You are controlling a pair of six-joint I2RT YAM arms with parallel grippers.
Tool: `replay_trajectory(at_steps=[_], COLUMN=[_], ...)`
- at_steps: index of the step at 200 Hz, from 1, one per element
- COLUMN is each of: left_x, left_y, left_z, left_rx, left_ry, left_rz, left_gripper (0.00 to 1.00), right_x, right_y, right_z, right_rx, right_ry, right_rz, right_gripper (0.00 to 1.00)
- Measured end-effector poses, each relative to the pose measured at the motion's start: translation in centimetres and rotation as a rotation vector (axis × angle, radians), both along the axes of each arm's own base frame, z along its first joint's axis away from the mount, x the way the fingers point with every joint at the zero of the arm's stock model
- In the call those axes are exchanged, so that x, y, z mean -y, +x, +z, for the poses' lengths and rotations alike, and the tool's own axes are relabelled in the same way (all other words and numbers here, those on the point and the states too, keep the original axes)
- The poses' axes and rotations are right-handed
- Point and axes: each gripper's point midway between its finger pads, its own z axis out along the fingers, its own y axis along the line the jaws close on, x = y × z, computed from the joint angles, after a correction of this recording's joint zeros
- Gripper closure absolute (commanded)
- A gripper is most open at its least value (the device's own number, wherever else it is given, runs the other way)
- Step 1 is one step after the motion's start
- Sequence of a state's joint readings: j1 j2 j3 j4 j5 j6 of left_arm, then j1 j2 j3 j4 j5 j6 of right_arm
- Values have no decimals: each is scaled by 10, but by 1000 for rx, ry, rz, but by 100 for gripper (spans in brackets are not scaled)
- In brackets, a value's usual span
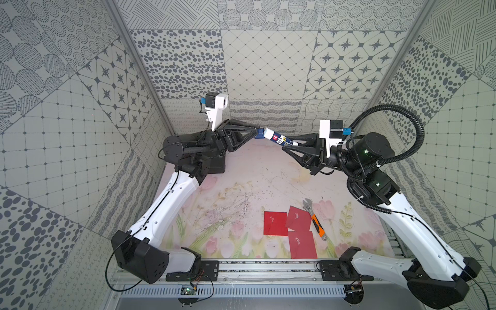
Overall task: Seal the envelope with a glue stick
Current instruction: Close the lid of the glue stick.
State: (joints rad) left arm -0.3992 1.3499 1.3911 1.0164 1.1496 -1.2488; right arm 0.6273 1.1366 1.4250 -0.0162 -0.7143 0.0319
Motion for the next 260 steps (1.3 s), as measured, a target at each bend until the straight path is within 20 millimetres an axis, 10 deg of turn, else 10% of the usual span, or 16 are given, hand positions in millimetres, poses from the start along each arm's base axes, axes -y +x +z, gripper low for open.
replay_trajectory(at_steps=[260], left_x=[9], left_y=[-16], left_z=[-84], left_rx=[-132], left_ry=[316], left_rz=[-54], left_gripper=[93], right_x=[5], right_y=[-14], right_z=[-77], right_rx=[-287], right_ry=[-394], right_rz=[25], right_gripper=[100])
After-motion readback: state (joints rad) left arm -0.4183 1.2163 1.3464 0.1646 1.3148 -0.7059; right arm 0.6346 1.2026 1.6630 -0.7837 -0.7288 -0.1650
